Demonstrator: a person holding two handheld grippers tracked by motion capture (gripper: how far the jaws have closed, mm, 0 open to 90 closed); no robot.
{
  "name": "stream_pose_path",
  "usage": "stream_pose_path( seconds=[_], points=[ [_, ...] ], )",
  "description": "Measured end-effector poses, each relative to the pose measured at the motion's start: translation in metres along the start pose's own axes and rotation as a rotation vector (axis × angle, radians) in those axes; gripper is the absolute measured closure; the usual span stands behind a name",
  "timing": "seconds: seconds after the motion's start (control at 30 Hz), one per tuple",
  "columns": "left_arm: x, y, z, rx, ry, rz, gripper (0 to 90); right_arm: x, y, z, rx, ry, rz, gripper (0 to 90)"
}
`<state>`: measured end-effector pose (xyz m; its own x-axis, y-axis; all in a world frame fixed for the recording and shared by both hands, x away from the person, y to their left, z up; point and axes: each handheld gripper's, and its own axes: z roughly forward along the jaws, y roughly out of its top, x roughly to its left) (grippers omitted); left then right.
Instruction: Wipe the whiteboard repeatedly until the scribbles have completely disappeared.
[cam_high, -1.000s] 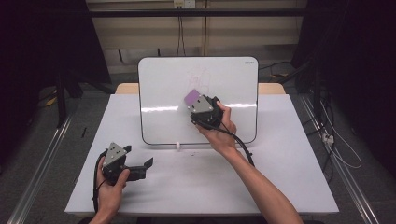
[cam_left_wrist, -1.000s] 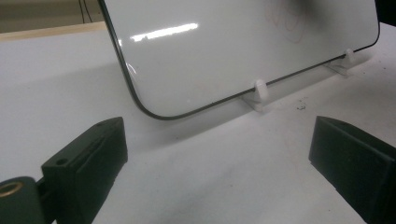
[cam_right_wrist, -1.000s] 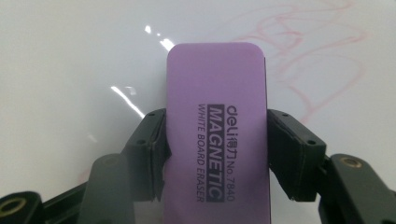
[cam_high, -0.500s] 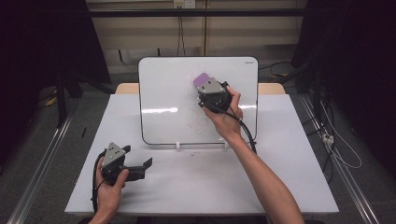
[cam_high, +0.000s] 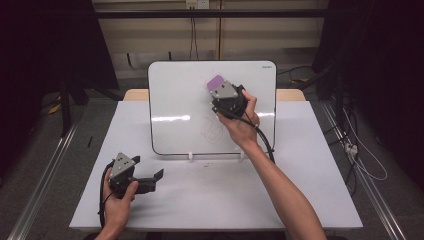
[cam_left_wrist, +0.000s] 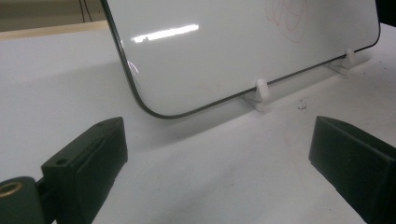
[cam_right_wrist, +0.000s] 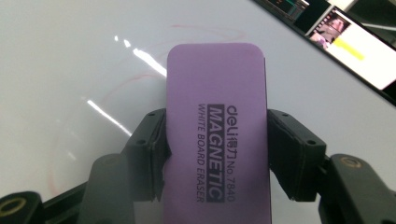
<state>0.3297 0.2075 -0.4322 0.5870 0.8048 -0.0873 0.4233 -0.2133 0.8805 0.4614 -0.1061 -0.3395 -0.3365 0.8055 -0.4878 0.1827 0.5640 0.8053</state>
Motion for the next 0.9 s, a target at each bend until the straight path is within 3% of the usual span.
stream_pose_path(
  seconds=[0.17, 0.27, 0.33, 0.47, 0.6, 0.7, 0.8, 0.9],
  points=[
    [-0.002, 0.000, -0.001, -0.004, 0.001, 0.005, 4.1, 0.028, -0.002, -0.002, -0.007, 0.059, -0.041, 41.5],
    [0.000, 0.000, -0.001, -0.005, 0.007, 0.004, 4.1, 0.034, -0.002, -0.002, -0.011, 0.067, -0.055, 41.6],
    [0.001, 0.000, -0.001, -0.005, 0.011, -0.002, 4.2, 0.028, -0.002, -0.001, -0.012, 0.077, -0.036, 41.6],
    [0.001, 0.000, -0.001, -0.008, 0.011, -0.005, 4.2, 0.009, -0.001, 0.001, -0.012, 0.038, 0.015, 41.5],
    [0.000, 0.000, -0.002, -0.009, 0.011, -0.004, 4.1, -0.012, -0.002, 0.000, -0.006, -0.017, 0.018, 41.6],
    [0.001, 0.000, -0.001, -0.003, 0.011, -0.002, 4.1, -0.030, -0.001, 0.001, 0.003, -0.039, 0.060, 41.6],
    [0.000, 0.000, -0.001, -0.006, 0.010, -0.006, 4.2, -0.038, 0.004, -0.001, -0.011, -0.051, 0.068, 41.5],
    [0.000, 0.000, -0.001, -0.004, 0.010, -0.008, 4.1, -0.045, 0.007, 0.000, -0.029, -0.084, 0.115, 41.5]
  ],
)
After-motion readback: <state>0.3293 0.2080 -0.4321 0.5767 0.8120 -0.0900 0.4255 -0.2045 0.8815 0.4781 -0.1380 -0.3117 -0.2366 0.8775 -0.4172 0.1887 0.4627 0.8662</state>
